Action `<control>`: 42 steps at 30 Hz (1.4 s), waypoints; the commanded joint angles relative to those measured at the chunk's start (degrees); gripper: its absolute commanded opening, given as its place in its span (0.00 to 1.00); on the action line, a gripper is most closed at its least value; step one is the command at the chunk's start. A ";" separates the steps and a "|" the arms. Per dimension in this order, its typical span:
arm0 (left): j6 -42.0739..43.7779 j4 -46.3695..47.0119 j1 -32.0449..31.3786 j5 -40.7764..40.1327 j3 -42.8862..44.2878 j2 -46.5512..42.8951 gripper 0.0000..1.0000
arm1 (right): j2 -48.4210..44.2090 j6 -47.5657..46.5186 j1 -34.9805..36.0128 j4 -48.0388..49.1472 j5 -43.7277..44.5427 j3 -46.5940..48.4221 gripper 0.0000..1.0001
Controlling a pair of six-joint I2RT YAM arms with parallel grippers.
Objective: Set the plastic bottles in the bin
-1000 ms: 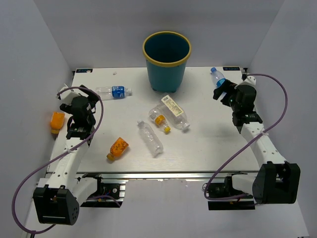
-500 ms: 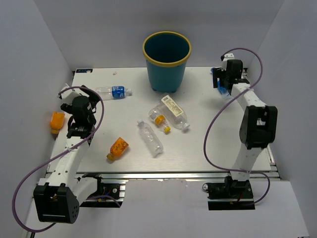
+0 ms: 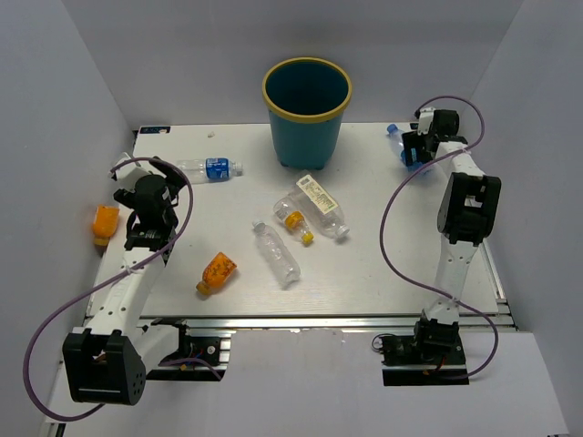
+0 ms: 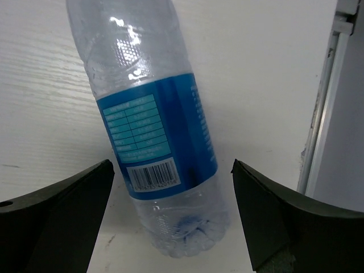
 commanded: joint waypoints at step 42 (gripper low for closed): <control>-0.35 1.21 -0.21 7.86 -1.45 -0.14 0.98 | -7.34 28.87 24.15 17.73 -18.14 26.11 0.89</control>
